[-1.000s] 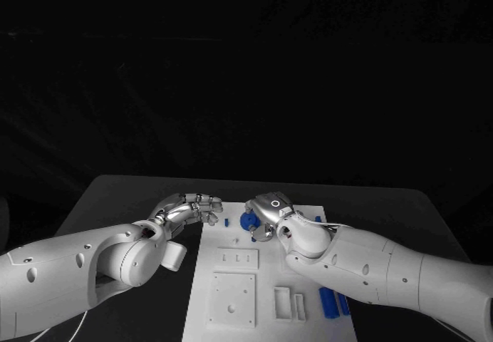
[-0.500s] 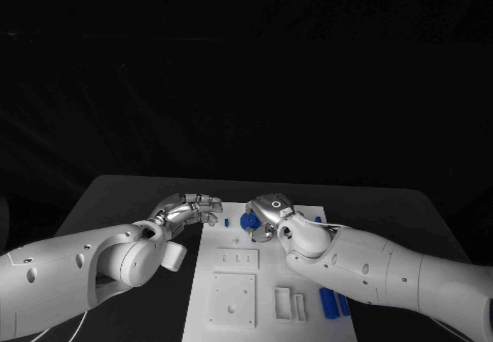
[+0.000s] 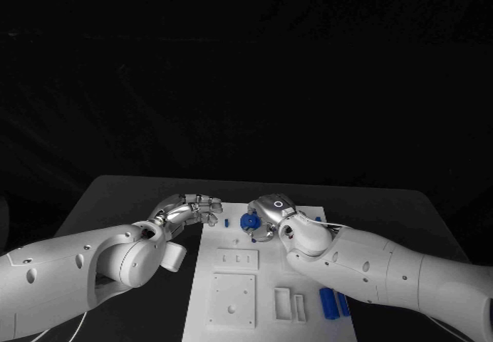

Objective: Assemble the parts on the task board

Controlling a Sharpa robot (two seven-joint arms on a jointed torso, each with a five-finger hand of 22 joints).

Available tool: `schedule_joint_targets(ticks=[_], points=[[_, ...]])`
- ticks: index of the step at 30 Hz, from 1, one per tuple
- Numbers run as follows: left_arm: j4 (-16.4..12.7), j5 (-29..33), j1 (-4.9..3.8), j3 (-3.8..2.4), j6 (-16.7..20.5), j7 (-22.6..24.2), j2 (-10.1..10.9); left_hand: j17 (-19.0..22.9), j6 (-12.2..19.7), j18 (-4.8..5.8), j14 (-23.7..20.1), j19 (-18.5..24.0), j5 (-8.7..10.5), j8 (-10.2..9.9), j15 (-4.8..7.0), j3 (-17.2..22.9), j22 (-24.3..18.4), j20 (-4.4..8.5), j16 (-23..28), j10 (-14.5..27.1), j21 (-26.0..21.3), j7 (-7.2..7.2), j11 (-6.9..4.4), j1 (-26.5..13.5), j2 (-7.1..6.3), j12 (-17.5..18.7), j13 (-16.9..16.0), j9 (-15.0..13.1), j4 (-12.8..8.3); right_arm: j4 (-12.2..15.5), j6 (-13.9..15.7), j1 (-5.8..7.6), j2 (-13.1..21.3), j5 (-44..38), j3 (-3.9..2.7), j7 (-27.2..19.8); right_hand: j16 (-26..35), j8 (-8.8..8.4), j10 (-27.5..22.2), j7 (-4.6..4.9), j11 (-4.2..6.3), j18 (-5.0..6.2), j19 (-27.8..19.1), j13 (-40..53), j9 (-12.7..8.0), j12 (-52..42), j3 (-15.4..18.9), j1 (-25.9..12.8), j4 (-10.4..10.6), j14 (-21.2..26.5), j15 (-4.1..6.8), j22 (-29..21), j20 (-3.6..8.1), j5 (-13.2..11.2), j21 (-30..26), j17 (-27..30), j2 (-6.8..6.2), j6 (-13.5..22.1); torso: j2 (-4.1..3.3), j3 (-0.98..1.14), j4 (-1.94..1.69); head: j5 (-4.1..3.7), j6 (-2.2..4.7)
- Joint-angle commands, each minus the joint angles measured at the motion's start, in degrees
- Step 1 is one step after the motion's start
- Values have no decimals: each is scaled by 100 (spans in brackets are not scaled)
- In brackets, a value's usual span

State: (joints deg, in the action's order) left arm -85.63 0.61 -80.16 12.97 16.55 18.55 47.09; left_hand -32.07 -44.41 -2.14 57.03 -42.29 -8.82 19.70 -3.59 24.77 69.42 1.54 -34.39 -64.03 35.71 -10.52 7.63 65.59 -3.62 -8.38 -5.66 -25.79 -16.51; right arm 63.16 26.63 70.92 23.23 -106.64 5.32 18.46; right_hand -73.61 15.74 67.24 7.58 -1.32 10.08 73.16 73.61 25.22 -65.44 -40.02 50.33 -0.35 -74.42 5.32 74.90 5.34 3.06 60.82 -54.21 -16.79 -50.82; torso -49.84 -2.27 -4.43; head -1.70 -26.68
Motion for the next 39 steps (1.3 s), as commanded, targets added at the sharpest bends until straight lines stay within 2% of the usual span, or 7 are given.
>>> schedule_joint_targets(ticks=[1, 21, 26, 30, 34, 36, 39], points=[[-11, -20, -6, -4, -34, 48, -7, 8, -16, -103, -28, 3, 23, -26, -5, 26, -6, 45, -37, -12, 31, -10, 28, -39, -36, 22, 9, -8, -3, -21, -158, -7, 3, 205, 6, -83, 21, -33, -55, 23, 3, 492, 2, -5, -4, -4, -50, -113, 139, -6, -28, 54, 55, -27, -16, -13, -11, 11, -2, 2, -2, -4, 2], [-23, -20, -6, -4, -34, 52, 15, 8, -15, -103, -28, 5, 23, -30, -4, 30, -9, 47, -37, -6, 34, -10, 29, -37, -37, 30, 11, -11, -5, 83, -128, -6, 181, 336, 6, -121, 10, -18, -22, 17, 9, 492, 2, 28, 6, -69, -105, -200, 210, -8, -22, 75, 91, -27, 0, -41, -24, 1, -1, 6, 10, -7, -6], [-29, -20, -6, -5, -35, 55, 22, 8, -15, -103, -28, 5, 23, -31, -4, 31, -9, 47, -37, -6, 35, -11, 29, -36, -37, 31, 12, -12, -6, 191, 118, -7, 304, 325, 6, -153, 9, -16, -22, 16, 10, 492, 1, 29, 7, -71, -104, -202, 206, -8, -22, 77, 93, -27, 2, -44, -24, -1, 0, 6, 10, -17, 7], [-31, -20, -6, -5, -31, 59, 44, 8, -15, -103, -28, 5, 22, -31, -4, 32, -10, 47, -37, -6, 35, -11, 30, -36, -37, 32, 12, -12, -6, 401, 617, -6, 571, 734, -3, -434, 7, -3, -22, 7, 19, 492, 0, 32, 14, -83, -135, -119, 106, -6, -13, 88, 114, -26, 12, -57, -31, -15, 1, 8, 13, -23, 19], [-35, -22, -7, -5, -19, 64, 76, 8, -15, -103, -28, 5, 22, -31, -4, 32, -10, 47, -37, -7, 36, -11, 31, -35, -37, 32, 12, -13, -6, 674, 922, -2, 939, 1520, -158, -1185, 11, -34, -50, 24, 4, 492, -7, 18, 3, -70, -138, 33, -86, -2, -25, 95, 135, -23, 20, -68, -28, 51, 7, 7, 26, -18, 26], [-34, -22, -7, -5, -15, 67, 84, 8, -16, -103, -28, 6, 22, -31, -4, 32, -10, 47, -38, -7, 36, -12, 31, -35, -38, 32, 12, -13, -6, 798, 678, 9, 1141, 1954, -237, -1524, 22, -42, -78, 41, -12, 492, -13, 8, 1, -58, -106, 123, -199, 0, -41, 96, 139, -20, 19, -70, -21, 73, 9, 8, 29, -19, 34], [-41, -23, -7, -5, -11, 70, 101, 8, -18, -104, -27, 6, 20, -31, -3, 39, -11, 49, -38, -8, 37, -11, 31, -24, -35, 33, 12, -15, -10, 944, 363, 138, 1518, 2413, -250, -1932, 42, -56, -128, 63, -33, 492, -31, 4, -2, -51, 17, 270, -398, 2, -63, 96, 134, -18, 15, -72, 6, 116, 13, 11, 41, -26, 52]])
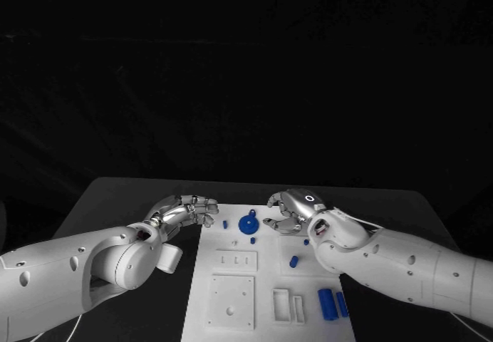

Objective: Assemble the parts on the task board

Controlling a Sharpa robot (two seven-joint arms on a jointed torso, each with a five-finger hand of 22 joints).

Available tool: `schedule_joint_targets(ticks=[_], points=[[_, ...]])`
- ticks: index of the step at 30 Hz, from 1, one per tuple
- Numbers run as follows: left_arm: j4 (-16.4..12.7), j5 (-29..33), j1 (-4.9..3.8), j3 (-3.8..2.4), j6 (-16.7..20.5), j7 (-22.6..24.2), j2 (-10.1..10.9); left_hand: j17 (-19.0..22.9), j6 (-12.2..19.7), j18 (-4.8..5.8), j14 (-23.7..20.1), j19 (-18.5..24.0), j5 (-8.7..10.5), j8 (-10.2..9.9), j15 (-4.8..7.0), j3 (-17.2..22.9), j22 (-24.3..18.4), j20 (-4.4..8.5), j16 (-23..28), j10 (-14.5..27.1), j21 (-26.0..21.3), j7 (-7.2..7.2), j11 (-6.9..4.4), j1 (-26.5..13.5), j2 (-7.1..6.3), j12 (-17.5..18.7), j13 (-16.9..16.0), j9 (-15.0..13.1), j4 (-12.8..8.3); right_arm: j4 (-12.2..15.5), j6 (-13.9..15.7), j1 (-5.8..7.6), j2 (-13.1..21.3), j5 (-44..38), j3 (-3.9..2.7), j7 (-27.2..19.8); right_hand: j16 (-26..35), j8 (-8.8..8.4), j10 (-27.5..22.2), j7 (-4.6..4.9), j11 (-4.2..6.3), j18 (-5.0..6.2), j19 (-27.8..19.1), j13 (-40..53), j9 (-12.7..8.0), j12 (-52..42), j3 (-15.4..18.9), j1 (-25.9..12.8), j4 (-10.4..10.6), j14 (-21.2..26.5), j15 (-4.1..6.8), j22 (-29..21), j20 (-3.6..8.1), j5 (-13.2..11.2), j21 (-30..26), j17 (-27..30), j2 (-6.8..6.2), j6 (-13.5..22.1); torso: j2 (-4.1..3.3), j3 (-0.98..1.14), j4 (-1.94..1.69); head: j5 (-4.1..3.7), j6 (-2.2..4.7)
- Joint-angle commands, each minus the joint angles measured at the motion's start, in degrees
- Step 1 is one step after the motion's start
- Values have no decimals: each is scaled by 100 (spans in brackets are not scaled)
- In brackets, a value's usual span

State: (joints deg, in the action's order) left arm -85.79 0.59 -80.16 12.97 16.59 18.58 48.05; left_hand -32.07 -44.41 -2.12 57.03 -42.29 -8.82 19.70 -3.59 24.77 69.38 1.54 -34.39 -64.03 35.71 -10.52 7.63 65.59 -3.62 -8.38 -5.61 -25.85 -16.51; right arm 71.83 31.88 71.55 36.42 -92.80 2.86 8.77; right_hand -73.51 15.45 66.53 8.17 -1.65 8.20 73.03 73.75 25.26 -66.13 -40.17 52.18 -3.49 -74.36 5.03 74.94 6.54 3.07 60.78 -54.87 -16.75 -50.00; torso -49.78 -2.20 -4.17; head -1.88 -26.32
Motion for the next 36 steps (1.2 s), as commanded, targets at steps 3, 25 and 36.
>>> schedule_joint_targets(ticks=[3, 25, 36], points=[[-8, -22, -7, -5, -12, 66, 16, 8, -21, -107, -27, 8, 18, -31, -1, 49, -9, 51, -39, -11, 39, -11, 31, -2, -36, 35, 7, -11, -15, 85, -346, 125, 485, 1285, -5, -1278, 51, -28, -128, 13, -12, 680, -42, -26, -3, 44, 94, 378, -346, 1, -42, 94, 9, 0, 12, -9, 26, 55, 16, 13, 44, -8, 18], [134, -30, -4, 1, -76, 74, -55, 9, -21, -105, -29, 12, 19, -33, -2, 54, -11, 50, -39, -13, 42, -11, 32, 19, -47, 39, 7, -15, -15, -1152, -1286, 0, 799, 2152, -17, -1911, 233, -77, -602, 75, -76, 680, -349, -185, -28, 273, 174, 1205, -1081, 184, -109, 105, -258, 1108, -106, -25, 156, 198, 27, 156, 130, -1, 42], [158, -32, -1, 12, -85, 72, -63, 9, -20, -103, -30, 13, 21, -35, -3, 54, -13, 49, -39, -13, 44, -12, 32, 20, -48, 42, 8, -16, -12, -1565, -1403, -193, 539, 2179, -17, -1930, 240, -85, -647, 59, -62, 680, -386, -190, -35, 257, 238, 1202, -1141, 202, -97, 111, -299, 1161, -103, -46, 208, 235, 26, 121, 115, -16, 3]])
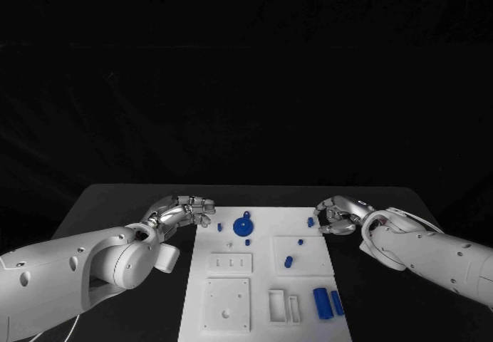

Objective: Assemble the parts on the task board

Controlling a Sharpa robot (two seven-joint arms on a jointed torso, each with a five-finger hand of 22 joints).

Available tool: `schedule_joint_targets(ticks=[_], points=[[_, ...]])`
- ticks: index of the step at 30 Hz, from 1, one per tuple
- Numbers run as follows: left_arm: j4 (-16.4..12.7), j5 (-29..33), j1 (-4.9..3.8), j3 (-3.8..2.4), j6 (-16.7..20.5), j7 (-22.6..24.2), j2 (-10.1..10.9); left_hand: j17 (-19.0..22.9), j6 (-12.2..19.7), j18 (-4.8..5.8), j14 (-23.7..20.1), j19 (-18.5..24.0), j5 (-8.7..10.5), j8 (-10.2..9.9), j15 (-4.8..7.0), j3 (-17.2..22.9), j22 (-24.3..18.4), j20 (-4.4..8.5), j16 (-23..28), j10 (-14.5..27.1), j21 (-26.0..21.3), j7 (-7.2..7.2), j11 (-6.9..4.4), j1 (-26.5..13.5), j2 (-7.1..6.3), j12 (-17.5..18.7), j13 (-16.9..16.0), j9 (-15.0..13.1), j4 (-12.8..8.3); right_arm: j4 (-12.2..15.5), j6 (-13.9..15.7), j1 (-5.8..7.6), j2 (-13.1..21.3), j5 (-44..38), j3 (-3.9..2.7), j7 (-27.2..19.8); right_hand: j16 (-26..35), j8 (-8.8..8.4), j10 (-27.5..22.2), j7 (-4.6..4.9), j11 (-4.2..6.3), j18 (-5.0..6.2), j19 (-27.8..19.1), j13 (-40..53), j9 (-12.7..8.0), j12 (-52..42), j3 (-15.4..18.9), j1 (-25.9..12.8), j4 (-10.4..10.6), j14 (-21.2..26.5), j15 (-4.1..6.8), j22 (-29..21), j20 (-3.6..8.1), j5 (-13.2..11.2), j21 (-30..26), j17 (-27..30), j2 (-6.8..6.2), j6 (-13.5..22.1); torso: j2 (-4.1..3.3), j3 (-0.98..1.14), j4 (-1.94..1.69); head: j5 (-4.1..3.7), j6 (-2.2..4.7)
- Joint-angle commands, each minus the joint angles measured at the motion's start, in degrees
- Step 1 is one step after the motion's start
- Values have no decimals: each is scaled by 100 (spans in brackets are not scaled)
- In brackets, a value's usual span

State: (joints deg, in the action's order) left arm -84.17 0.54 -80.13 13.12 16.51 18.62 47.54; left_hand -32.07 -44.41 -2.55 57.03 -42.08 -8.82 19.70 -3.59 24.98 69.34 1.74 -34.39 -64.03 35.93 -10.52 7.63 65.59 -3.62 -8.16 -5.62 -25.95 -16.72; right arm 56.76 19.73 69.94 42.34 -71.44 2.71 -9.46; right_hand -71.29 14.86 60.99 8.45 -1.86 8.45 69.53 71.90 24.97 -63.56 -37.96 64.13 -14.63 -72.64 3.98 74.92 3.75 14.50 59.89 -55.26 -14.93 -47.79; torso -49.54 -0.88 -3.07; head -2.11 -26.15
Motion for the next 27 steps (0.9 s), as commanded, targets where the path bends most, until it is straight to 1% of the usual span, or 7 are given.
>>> schedule_joint_targets(ticks=[1, 7, 12, 18, 19, 22, 27], points=[[-6, -27, -4, -2, -77, 69, -13, 9, -20, -60, -31, -8, 21, -35, -3, 32, -8, 28, -39, -13, 22, -12, 32, 20, -48, 20, 9, -7, 10, -66, -187, -40, -64, 42, -2, -108, 18, -24, -94, 29, -39, 655, -37, -6, -6, -3, 30, -3, -28, 30, 10, 114, -23, 12, -12, -9, 32, 15, 0, -10, 5, 7, -18], [-6, -28, -4, -1, -81, 66, -12, 9, -20, -59, -31, -7, 22, -36, -3, 32, -9, 28, -39, -13, 23, -11, 32, 19, -48, 21, 9, -8, 11, -99, -163, -65, -120, 49, -2, -110, 9, -3, -91, 9, -20, 655, -30, -13, 0, -27, 80, -52, -24, 20, 27, 114, -31, -89, 7, -28, 101, -6, 2, -17, 0, -2, -38], [-3, -28, -4, -1, -81, 66, -12, 9, -20, -59, -31, -7, 23, -36, -4, 32, -9, 28, -39, -13, 23, -11, 32, 19, -48, 22, 9, -8, 12, -111, -173, -68, -150, 67, -2, -111, 1, 26, -73, -9, -3, 655, -12, -26, 8, -46, 85, -117, 39, 6, 44, 110, -27, -210, 23, -47, 179, -47, 8, -18, 8, 4, -45], [-5, -32, -4, -1, -84, 62, -13, 9, -21, -58, -32, -7, 23, -37, -4, 32, -10, 27, -39, -14, 24, -11, 31, 19, -47, 22, 9, -9, 12, -121, -142, -70, -188, 103, -2, -106, -5, 52, -56, -26, 15, 655, 5, -48, 9, -63, 22, -178, 147, -14, 62, 106, -13, -458, 39, -72, 265, -87, 10, -16, 10, 11, -46], [-2, -33, -4, -1, -84, 61, -14, 9, -21, -58, -32, -6, 23, -37, -4, 32, -10, 27, -39, -14, 24, -11, 31, 19, -46, 23, 9, -9, 12, -127, -126, -70, -198, 104, -2, -106, -2, 58, -54, -30, 19, 655, 7, -56, 8, -66, -26, -185, 191, -17, 65, 105, -7, -598, 40, -79, 283, -95, 10, -15, 10, 8, -40], [-2, -33, -4, -1, -89, 60, -15, 9, -21, -58, -32, -6, 24, -37, -4, 32, -10, 27, -39, -15, 24, -11, 31, 19, -46, 23, 8, -10, 13, -130, -103, -70, -208, 119, -3, -108, 1, 80, -47, -44, 31, 655, 10, -69, 8, -77, -151, -186, 282, -25, 77, 103, 2, -852, 44, -94, 314, -137, 12, -17, 10, 4, -42], [5, -33, -4, -1, -90, 58, -17, 9, -21, -58, -32, -6, 24, -37, -4, 32, -10, 27, -39, -15, 25, -11, 30, 18, -45, 23, 8, -10, 13, -131, -78, -70, -227, 119, -3, -105, 0, 107, -32, -59, 46, 655, 21, -79, 12, -89, -248, -184, 341, -39, 92, 106, 8, -966, 56, -106, 342, -188, 12, -16, 7, 2, -41]])
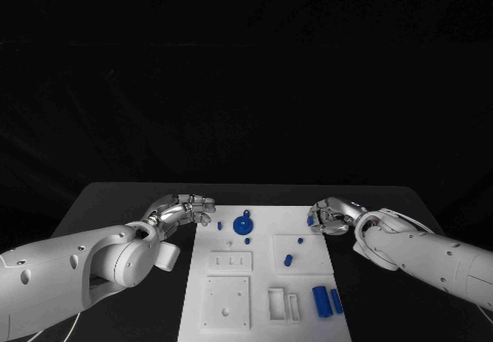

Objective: Assemble the parts on the task board

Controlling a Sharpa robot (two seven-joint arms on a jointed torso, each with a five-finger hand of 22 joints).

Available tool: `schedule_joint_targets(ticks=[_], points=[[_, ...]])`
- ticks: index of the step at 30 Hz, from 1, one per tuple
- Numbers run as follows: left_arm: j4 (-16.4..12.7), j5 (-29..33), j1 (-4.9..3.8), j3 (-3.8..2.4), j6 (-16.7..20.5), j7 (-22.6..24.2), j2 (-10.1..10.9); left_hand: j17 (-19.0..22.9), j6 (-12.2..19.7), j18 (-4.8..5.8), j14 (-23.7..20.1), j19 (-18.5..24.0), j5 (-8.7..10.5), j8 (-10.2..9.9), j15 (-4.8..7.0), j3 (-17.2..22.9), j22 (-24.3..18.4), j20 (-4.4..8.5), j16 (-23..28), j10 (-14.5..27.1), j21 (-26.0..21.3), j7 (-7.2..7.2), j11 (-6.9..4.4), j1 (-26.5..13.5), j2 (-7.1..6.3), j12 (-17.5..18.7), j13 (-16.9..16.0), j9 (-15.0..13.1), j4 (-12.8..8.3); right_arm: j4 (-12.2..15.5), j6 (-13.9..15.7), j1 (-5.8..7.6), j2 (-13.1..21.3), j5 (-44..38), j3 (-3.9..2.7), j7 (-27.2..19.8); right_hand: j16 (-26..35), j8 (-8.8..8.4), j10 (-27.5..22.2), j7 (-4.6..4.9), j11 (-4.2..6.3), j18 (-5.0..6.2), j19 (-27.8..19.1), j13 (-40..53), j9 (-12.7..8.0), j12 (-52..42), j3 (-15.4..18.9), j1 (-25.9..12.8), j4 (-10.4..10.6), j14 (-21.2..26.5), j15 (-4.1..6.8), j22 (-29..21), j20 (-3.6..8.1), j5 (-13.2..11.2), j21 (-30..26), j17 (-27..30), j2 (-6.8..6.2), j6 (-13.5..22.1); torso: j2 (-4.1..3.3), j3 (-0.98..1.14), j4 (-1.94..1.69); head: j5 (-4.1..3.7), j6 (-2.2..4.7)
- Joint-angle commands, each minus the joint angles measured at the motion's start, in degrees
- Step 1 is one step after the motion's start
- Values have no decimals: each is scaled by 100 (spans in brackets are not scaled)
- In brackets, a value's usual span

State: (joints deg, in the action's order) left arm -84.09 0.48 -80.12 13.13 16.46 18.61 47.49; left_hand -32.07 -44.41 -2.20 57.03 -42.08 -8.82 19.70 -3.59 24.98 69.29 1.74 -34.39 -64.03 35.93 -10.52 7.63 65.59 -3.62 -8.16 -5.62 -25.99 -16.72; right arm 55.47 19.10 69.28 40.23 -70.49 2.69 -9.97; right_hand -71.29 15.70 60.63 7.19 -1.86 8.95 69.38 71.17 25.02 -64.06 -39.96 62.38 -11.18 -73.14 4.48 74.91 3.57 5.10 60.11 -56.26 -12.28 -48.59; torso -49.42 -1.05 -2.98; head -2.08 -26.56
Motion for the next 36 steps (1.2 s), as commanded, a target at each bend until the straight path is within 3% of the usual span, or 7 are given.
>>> schedule_joint_targets(ticks=[1, 9, 36], points=[[-2, -27, -4, -3, -85, 59, -12, 9, -21, -94, -32, -6, 24, -37, -4, 32, -6, 27, -39, -15, 25, -10, 30, 18, -45, 23, 9, -6, 13, -2, -7, -4, -21, 24, -1, -55, 0, 25, 6, 66, 48, 605, 36, -6, 7, -40, -54, -10, 0, 9, 43, 107, 26, -33, 36, -7, 81, -113, 1, 1, -2, -4, 3], [-6, -28, -4, -2, -87, 57, -9, 9, -22, -93, -32, -6, 24, -37, -5, 32, -6, 27, -39, -16, 25, -10, 30, 18, -44, 23, 9, -7, 13, -10, -3, -4, -31, 24, -1, -41, -11, 122, 37, 38, 75, 605, 55, -16, 39, -59, -179, 14, 52, -15, 68, 111, 40, -186, 60, -26, 160, -300, 1, -2, 4, 1, -1], [0, -32, -4, -2, -88, 44, -4, 10, -24, -92, -33, -3, 26, -38, -5, 32, -9, 27, -39, -20, 28, -8, 26, 18, -42, 26, 8, -11, 13, -9, 11, -4, -76, -9, -1, -32, -17, 260, 63, -21, 128, 605, 66, -42, 79, -78, -269, -25, 3, -32, 119, 113, 69, -209, 118, -80, 257, -616, 4, 0, 0, 4, 9]])
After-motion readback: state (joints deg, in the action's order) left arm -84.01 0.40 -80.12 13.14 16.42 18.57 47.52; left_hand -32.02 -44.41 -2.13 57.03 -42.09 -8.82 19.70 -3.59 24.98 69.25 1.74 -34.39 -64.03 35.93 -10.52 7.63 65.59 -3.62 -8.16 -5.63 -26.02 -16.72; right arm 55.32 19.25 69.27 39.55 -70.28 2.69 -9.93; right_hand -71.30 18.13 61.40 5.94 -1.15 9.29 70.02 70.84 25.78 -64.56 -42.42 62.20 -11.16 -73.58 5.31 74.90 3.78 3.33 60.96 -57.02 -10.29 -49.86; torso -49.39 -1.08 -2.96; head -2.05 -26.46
